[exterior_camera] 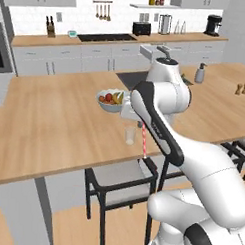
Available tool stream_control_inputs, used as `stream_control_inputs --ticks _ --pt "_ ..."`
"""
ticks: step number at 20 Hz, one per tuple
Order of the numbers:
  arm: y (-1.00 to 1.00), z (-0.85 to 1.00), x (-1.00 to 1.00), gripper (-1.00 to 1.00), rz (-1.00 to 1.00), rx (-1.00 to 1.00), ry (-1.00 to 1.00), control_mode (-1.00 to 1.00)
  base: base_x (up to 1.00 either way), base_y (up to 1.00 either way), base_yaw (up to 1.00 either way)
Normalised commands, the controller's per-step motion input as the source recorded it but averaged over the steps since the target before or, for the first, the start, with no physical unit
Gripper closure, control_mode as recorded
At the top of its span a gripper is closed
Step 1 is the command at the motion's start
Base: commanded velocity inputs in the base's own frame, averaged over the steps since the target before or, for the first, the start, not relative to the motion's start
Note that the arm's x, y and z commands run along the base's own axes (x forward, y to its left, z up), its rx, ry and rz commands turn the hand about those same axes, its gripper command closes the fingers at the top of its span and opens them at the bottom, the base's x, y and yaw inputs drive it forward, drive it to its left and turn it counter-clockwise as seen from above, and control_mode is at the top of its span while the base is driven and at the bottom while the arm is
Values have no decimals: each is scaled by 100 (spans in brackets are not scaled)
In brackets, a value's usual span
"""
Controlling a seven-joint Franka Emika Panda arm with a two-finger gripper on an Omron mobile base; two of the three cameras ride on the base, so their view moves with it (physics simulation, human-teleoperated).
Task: Take a straw from the drawer in front and place it inside the glass cup on the dining counter.
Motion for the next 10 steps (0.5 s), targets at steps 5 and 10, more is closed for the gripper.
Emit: stream_control_inputs --ticks 5,10 --pt "0 0 0 100 0 0 0 100 89 30 -27" --pt "3 0 12 100 -4 0 1 -100 64 16 -17"
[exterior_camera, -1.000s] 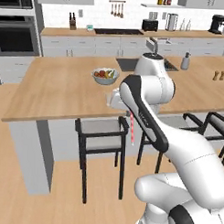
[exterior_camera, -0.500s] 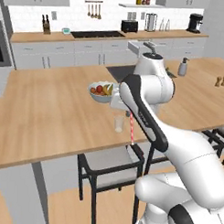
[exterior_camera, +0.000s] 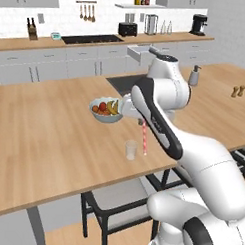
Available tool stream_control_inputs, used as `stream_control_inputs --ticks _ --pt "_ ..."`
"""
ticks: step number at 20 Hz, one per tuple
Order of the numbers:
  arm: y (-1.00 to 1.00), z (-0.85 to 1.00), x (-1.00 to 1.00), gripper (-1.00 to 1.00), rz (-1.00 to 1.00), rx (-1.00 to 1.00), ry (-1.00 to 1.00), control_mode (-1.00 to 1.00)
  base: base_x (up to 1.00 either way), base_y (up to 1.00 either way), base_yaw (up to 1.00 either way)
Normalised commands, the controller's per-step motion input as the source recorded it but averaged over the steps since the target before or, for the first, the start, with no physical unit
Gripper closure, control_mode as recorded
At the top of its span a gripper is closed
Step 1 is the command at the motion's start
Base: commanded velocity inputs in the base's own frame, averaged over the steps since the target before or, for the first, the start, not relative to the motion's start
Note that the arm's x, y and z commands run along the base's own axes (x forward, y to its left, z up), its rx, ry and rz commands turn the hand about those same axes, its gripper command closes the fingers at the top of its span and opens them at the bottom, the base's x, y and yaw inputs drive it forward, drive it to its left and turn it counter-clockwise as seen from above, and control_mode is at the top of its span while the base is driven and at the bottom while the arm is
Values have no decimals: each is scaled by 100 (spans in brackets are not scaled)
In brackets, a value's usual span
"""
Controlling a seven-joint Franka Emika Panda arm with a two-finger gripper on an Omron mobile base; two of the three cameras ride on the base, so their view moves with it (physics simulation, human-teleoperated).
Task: Take a straw from the drawer in front and place it inside the glass cup on the dining counter.
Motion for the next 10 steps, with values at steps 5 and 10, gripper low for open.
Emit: stream_control_inputs --ticks 5,10 --pt "-1 0 48 100 -2 0 -1 -100 0 0 0" --pt "-30 0 40 100 34 2 -18 -100 0 0 0"
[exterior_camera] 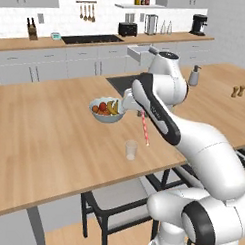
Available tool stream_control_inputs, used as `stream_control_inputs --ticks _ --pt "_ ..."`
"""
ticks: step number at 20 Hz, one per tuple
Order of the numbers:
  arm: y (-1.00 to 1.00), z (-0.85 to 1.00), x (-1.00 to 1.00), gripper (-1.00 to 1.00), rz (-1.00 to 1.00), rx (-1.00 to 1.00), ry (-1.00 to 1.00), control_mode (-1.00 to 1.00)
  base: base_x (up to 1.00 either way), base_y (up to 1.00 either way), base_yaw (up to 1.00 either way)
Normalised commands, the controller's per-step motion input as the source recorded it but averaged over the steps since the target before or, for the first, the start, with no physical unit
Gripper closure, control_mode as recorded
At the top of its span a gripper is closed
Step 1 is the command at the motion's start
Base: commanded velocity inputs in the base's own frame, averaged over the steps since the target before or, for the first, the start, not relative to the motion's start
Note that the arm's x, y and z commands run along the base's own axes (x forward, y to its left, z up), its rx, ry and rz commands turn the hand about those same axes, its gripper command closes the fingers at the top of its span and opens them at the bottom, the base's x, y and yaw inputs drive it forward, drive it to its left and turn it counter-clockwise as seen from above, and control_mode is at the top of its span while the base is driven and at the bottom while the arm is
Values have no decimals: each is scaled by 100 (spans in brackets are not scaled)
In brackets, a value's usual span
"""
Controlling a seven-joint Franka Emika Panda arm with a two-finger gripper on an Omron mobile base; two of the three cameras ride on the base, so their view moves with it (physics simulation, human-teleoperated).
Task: Take a straw from the drawer in front and place it inside the glass cup on the dining counter.
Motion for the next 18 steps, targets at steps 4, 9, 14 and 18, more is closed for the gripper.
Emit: stream_control_inputs --ticks 4,9,14,18 --pt "-36 0 37 100 53 9 -23 -100 0 0 0" --pt "-29 0 28 100 57 14 -22 -100 0 0 0" --pt "-1 0 1 100 50 21 -16 -100 0 0 0" --pt "13 -4 -2 100 42 26 -18 -100 0 0 0"
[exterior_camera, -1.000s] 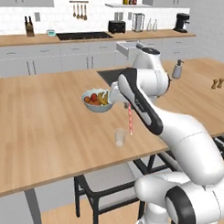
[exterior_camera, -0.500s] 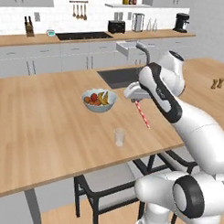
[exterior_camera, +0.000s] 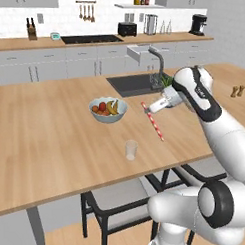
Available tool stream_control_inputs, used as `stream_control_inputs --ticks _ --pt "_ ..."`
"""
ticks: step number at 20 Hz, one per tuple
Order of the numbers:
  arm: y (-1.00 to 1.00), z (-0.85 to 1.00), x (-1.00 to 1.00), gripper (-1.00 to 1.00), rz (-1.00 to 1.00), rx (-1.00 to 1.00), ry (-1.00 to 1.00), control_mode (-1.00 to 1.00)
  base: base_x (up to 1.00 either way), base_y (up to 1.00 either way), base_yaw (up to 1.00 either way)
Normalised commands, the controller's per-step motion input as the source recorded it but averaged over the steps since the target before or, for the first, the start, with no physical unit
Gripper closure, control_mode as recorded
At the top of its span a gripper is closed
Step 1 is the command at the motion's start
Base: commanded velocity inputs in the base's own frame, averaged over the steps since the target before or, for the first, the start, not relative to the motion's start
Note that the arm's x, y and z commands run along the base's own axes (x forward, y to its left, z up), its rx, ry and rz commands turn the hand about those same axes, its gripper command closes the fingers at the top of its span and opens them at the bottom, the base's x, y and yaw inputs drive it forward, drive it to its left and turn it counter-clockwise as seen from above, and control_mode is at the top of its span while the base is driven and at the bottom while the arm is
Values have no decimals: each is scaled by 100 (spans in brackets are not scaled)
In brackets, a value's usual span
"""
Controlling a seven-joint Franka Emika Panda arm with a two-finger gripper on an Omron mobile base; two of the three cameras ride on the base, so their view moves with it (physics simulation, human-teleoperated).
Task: Take a straw from the drawer in front and place it inside the glass cup on the dining counter.
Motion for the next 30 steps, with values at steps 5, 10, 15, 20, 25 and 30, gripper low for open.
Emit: stream_control_inputs --ticks 5,10,15,20,25,30 --pt "9 -1 -1 100 31 32 -17 -100 0 0 0" --pt "0 -1 4 100 18 35 -17 -100 0 0 0" --pt "0 -25 4 100 13 23 -10 -100 0 0 0" --pt "0 -28 22 100 6 5 -9 -100 0 0 0" --pt "0 -19 21 100 1 0 -15 -100 0 0 0" --pt "0 -11 27 100 1 0 -8 -100 0 0 0"
